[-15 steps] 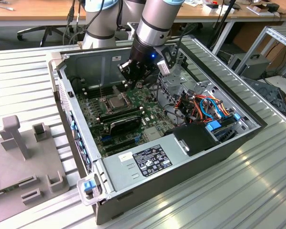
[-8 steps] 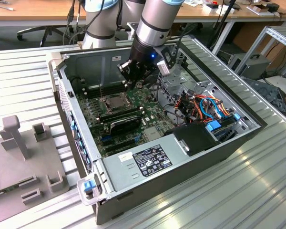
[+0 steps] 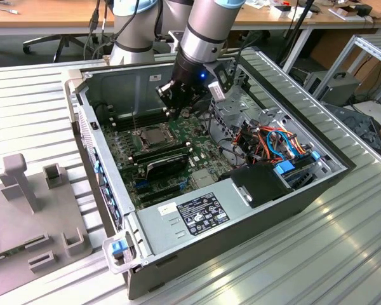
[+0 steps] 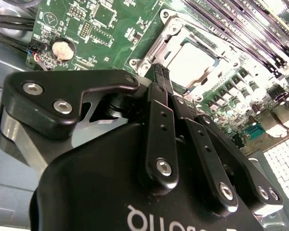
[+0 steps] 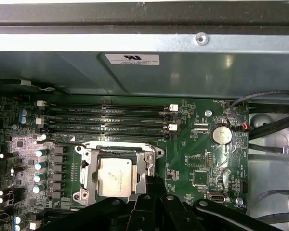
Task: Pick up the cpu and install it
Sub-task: 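Close the cpu cover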
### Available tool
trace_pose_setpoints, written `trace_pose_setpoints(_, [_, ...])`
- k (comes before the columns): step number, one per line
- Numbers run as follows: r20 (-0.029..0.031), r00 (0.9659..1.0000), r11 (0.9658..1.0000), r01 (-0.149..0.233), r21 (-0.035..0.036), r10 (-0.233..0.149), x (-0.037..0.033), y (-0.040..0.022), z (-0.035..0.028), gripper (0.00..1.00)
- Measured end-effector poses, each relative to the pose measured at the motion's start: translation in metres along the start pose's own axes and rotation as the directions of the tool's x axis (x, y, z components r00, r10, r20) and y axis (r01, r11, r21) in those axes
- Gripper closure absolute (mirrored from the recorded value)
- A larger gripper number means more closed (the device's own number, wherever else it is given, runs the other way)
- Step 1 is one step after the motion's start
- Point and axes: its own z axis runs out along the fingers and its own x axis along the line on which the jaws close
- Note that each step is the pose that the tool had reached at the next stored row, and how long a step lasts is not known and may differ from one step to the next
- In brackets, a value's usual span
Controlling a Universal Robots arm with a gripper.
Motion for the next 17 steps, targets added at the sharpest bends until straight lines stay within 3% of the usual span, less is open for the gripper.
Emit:
trace_pose_setpoints(4, [0.0001, 1.0000, 1.0000, 0.000, -0.0002, 0.000, 0.0177, 0.0032, 0.0093, 0.89])
trace_pose_setpoints(5, [0.0001, 1.0000, 1.0000, 0.000, -0.0002, 0.000, 0.0248, 0.0039, 0.0140, 0.89])
trace_pose_setpoints(8, [0.0001, 1.0000, 1.0000, 0.000, -0.0008, 0.000, 0.0395, 0.0041, 0.0199, 0.89])
trace_pose_setpoints(11, [-0.0007, 1.0000, 1.0000, 0.010, -0.0003, -0.010, 0.0451, 0.0037, 0.0263, 0.89])
trace_pose_setpoints(13, [-0.0032, 0.9993, 0.9993, 0.036, 0.0020, -0.036, 0.0470, 0.0033, 0.0313, 0.89])
trace_pose_setpoints(17, [-0.0049, 0.9984, 0.9984, 0.057, 0.0009, -0.057, 0.0534, 0.0031, 0.0352, 0.89])
